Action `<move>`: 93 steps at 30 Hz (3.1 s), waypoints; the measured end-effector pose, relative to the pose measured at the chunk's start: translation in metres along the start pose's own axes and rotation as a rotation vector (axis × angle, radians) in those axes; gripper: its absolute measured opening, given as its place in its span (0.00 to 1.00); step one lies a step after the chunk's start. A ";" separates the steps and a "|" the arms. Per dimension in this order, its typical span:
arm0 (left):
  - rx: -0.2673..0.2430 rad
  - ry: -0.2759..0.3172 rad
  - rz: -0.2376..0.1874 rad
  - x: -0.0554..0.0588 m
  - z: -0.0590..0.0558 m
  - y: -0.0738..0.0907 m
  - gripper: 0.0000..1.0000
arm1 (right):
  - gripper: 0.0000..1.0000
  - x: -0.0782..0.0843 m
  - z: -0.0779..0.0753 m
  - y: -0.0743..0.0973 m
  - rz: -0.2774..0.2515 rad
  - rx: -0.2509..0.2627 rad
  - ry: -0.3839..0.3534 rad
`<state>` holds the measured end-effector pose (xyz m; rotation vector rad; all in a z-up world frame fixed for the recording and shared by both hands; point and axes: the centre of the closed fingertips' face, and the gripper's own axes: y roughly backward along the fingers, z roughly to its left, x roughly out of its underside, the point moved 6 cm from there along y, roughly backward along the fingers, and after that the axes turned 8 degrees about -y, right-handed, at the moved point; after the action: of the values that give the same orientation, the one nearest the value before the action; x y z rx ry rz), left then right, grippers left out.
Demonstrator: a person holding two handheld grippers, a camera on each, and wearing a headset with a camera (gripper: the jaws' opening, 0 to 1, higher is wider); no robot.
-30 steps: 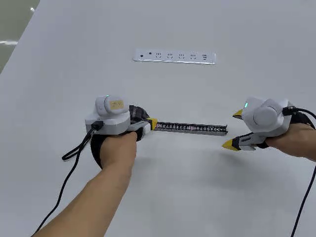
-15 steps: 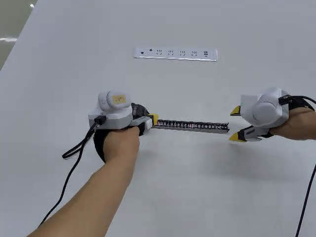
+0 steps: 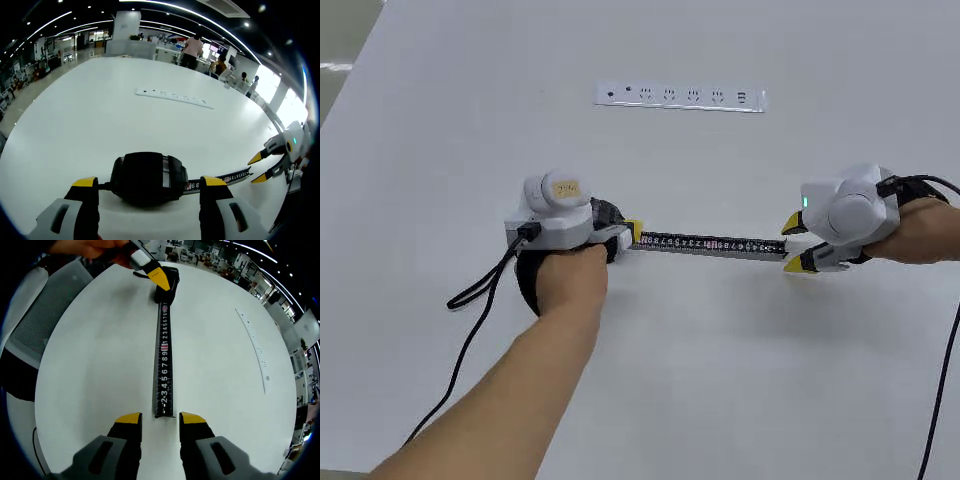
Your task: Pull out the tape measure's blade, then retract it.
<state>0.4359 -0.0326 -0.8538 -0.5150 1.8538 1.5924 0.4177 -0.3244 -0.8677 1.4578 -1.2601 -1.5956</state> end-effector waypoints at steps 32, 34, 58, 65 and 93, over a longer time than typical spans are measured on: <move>0.003 0.019 -0.021 0.004 0.002 -0.006 0.69 | 0.16 -0.001 -0.005 -0.011 0.025 -0.048 0.021; -0.001 0.021 -0.027 0.003 0.002 -0.005 0.69 | 0.16 -0.001 -0.005 -0.011 0.028 -0.049 0.029; 0.007 0.024 -0.046 0.005 0.000 -0.005 0.61 | 0.15 -0.001 -0.005 -0.012 0.030 -0.073 0.026; 0.005 0.015 -0.060 0.006 0.000 -0.005 0.60 | 0.14 -0.002 -0.005 -0.012 0.034 -0.079 0.039; 0.013 -0.015 -0.088 0.007 0.002 -0.006 0.58 | 0.14 -0.016 -0.007 -0.019 0.023 -0.086 -0.056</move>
<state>0.4355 -0.0309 -0.8633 -0.5694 1.8045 1.5212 0.4300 -0.3052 -0.8786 1.3496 -1.2194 -1.6651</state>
